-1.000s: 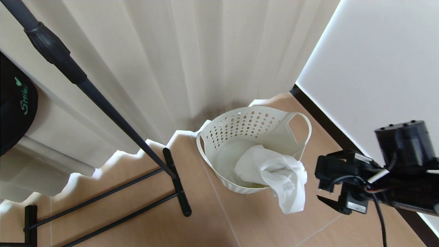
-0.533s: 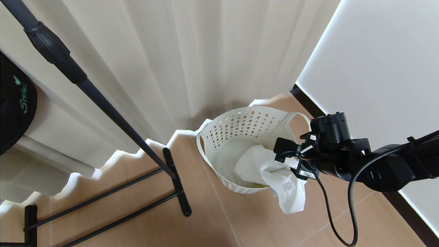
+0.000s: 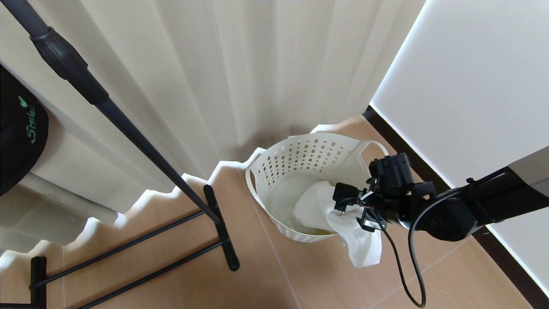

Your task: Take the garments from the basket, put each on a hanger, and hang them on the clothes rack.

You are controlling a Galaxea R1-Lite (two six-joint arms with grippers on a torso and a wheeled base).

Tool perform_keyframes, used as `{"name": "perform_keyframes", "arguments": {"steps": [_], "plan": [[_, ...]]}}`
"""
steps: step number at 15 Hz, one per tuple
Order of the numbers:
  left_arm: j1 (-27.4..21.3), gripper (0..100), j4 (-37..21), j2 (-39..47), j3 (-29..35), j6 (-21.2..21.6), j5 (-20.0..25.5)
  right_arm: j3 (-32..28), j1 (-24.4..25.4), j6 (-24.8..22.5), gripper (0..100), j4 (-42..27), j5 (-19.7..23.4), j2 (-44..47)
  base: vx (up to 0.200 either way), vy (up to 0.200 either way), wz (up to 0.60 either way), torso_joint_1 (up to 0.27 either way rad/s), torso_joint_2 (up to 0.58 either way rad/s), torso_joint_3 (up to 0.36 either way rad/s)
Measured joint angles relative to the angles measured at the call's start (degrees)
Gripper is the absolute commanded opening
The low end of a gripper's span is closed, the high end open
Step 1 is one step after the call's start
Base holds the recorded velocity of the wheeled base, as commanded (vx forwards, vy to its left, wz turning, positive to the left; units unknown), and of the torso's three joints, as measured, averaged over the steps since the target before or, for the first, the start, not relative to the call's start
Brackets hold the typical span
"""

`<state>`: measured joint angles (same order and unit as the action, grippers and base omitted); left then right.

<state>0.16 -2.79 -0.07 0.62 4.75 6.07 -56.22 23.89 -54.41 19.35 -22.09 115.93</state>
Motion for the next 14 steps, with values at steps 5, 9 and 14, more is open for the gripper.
{"name": "perform_keyframes", "arguments": {"steps": [5,9,14], "plan": [[0.0,100,0.0,0.0,0.0,0.0,0.0,-3.7,-0.1,-0.1,100,1.6,-1.9,4.3,0.000,0.000,0.00,0.000,0.00,0.000],[0.0,100,0.0,0.0,0.0,0.0,0.1,-7.6,-0.7,-0.1,100,1.6,-2.8,8.0,0.000,0.000,0.00,0.000,0.00,0.000],[0.0,100,0.0,0.0,0.0,0.0,0.1,-13.5,-0.9,-0.1,100,1.3,-4.3,12.4,0.000,0.000,0.00,0.000,0.00,0.000]]}}
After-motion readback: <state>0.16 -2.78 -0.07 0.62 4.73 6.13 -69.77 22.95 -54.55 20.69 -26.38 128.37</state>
